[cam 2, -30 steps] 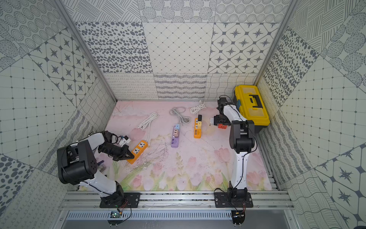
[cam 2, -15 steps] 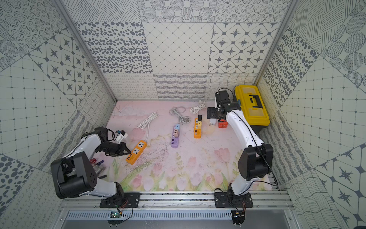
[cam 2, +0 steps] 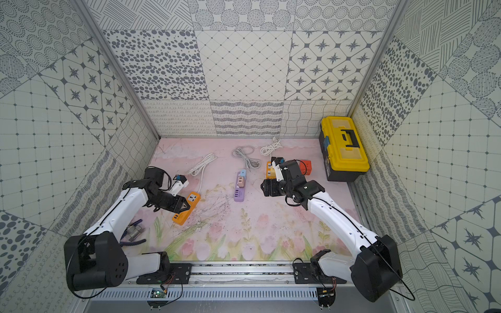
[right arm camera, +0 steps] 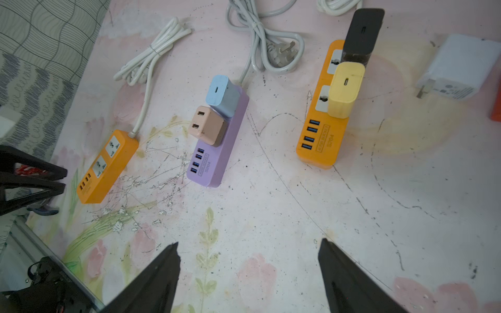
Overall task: Pull the plug off the socket
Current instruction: Move the socket to the center of the board.
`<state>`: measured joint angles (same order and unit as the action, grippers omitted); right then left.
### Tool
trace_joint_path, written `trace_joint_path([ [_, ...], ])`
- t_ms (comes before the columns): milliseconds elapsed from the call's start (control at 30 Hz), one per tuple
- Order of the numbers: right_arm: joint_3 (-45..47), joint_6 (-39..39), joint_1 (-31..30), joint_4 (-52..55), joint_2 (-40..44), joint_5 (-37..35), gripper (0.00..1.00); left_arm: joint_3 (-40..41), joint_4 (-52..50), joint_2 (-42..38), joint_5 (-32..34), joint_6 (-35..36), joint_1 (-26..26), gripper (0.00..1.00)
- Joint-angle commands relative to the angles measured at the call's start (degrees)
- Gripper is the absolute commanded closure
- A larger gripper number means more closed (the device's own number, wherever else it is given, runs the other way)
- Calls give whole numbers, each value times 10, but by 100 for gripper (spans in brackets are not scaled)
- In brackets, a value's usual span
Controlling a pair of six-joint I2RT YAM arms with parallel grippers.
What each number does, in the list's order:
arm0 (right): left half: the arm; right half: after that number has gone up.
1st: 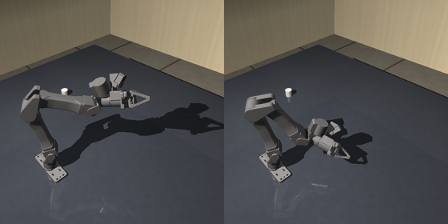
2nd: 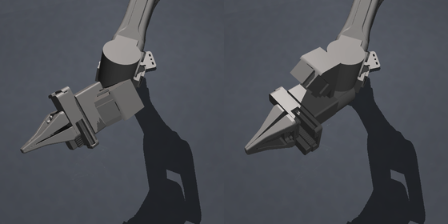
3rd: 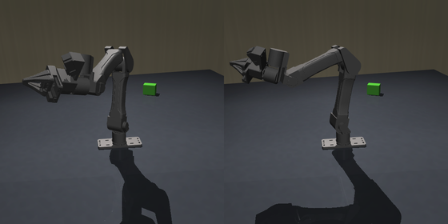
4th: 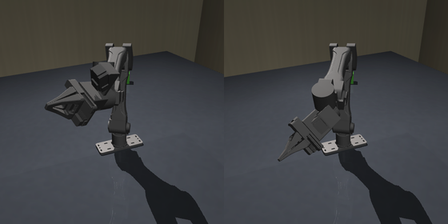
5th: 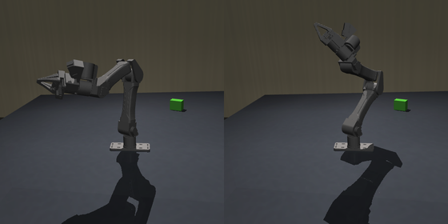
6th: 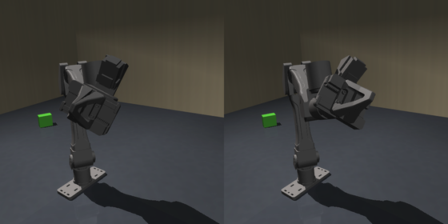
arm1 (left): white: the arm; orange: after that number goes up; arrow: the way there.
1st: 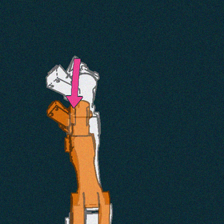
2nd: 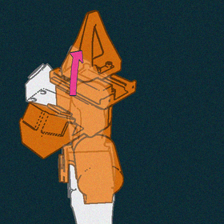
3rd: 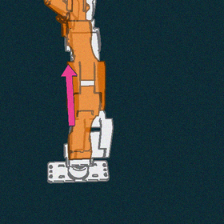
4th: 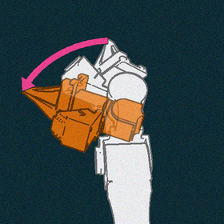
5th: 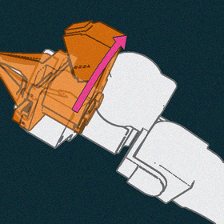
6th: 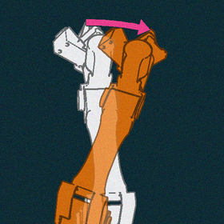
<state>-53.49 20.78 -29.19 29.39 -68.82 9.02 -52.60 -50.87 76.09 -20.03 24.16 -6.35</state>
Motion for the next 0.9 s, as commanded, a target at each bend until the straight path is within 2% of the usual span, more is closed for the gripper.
trace_joint_path([
  [0, 27, 24, -9, -54, 30, 12, 15, 10, 68, 32, 89, -21, 47, 50],
  [33, 37, 25, -9, -51, 36, 7, 15, 8, 75, 43, 95, -24, 56, 47],
  [233, 67, 26, -8, -45, 73, -9, 15, 12, 128, 89, 139, -44, 85, 46],
  [433, 73, 21, -8, -35, 82, -14, 15, 23, 152, 53, 128, -50, 85, 43],
  [500, 73, 21, -8, -34, 82, -14, 14, 30, 161, 36, 134, -48, 85, 25],
  [600, 74, 23, -9, -37, 81, -13, 14, 35, 169, 35, 153, -40, 85, 23],
  [867, 76, 27, -8, -42, 80, -8, 14, 14, 176, 121, 182, -48, 85, 24],
])
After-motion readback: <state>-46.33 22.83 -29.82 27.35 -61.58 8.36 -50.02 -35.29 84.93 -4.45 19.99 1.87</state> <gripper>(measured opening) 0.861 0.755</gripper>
